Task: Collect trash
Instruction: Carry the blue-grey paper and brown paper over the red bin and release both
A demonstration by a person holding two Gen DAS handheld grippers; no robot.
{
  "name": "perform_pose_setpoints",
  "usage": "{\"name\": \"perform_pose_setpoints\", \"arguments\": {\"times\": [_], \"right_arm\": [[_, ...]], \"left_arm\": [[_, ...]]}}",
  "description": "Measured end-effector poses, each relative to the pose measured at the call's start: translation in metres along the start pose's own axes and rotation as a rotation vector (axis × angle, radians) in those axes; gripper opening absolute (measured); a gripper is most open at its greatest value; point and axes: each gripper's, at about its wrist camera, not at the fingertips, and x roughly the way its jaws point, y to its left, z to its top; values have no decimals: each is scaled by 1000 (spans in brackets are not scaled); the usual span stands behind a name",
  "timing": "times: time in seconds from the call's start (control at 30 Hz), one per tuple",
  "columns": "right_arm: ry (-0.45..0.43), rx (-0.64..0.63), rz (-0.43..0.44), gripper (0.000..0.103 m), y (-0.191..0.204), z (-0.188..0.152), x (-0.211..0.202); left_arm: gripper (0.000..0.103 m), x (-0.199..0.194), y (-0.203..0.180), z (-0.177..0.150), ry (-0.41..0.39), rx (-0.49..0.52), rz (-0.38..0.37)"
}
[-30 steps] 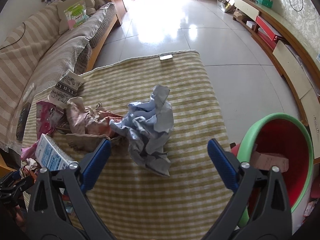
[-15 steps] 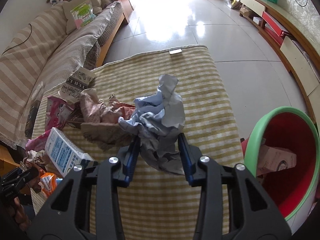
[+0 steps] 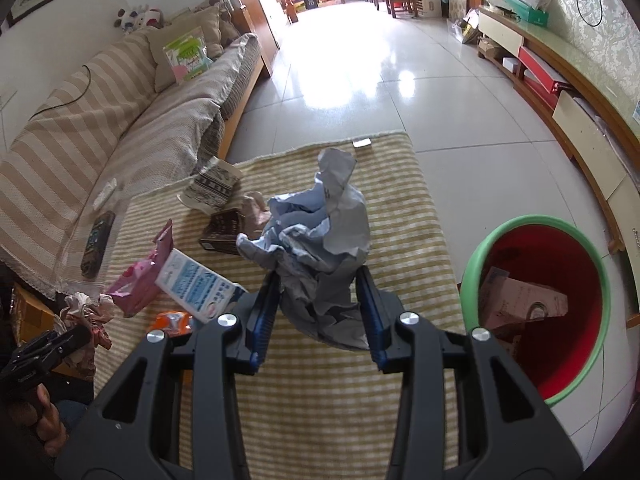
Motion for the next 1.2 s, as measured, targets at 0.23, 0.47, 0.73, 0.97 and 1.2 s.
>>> {"name": "perform_pose_setpoints", "arguments": {"times": [0.23,0.47,0.73,0.97,1.2], "right_arm": [[-48,-15,25,38,7,-10,-43],[-87,-18,46,38,5,-15,-75],[-127,0,52,38,-14,-16,-99],[-146,47,29,38,-49,-16,-110],[-166,122,-10,38,-98,-20,-120]], "left_arm": [[43,-36,-26,-4,-61,51,-2],[43,-61,-54,3,-112,111,-3],[43,-63,-103,12,-124,193,-24],[43,-49,-146,20,-115,252,-59],[43,-26,-192,19,-83,313,-98]]}}
